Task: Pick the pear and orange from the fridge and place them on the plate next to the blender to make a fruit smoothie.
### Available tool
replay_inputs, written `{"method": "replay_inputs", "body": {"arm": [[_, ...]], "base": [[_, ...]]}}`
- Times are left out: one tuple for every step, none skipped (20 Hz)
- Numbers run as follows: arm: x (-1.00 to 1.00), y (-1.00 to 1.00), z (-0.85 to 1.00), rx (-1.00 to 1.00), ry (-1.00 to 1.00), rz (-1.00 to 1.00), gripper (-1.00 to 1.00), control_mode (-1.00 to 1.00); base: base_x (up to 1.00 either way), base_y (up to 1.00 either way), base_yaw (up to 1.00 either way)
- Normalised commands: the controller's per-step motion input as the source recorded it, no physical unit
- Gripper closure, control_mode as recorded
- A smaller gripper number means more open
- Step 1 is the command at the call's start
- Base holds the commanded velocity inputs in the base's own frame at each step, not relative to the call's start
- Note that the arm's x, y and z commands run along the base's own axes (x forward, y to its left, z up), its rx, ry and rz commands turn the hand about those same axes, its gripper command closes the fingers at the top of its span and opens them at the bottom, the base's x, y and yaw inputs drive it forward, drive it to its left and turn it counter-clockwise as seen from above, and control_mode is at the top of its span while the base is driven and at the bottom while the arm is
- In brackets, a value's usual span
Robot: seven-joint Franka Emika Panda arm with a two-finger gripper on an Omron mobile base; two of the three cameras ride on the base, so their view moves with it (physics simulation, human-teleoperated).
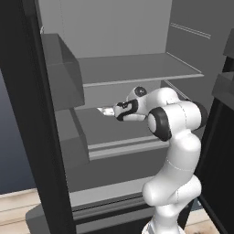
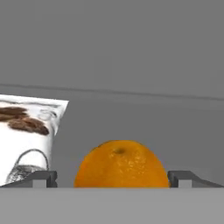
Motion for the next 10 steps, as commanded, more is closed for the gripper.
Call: {"method": "replay_inputs", "body": {"arm": [[0.4, 0.04, 0.0, 0.0, 0.12, -0.05, -1.0, -1.0], [0.29, 0.0, 0.0, 0.0, 0.13, -0.05, -1.0, -1.0], [0.15, 0.0, -0.02, 0.0, 0.11, -0.04, -1.0, -1.0], [0.0, 0.0, -0.13, 0.0, 0.09, -0.03, -1.0, -1.0], [-0.03, 0.0, -0.24, 0.0, 0.02, -0.02, -1.0, -1.0], [-0.31, 0.0, -0.36, 0.0, 0.0, -0.01, -1.0, -1.0], [-0.36, 0.0, -0.39, -0.01, 0.0, -0.01, -1.0, -1.0], [-0.31, 0.0, -0.36, 0.0, 0.0, 0.0, -1.0, -1.0], [-0.17, 0.0, -0.31, -0.01, 0.0, 0.0, -1.0, -1.0], [-0.05, 0.0, -0.29, -0.01, 0.0, -0.01, -1.0, -1.0]], "base": [[0.0, 0.0, 0.0], [0.0, 0.0, 0.0], [0.0, 0.0, 0.0], [0.0, 0.0, 0.0], [0.0, 0.0, 0.0], [0.0, 0.0, 0.0], [0.0, 0.0, 0.0], [0.0, 0.0, 0.0], [0.0, 0.0, 0.0], [0.0, 0.0, 0.0]]}}
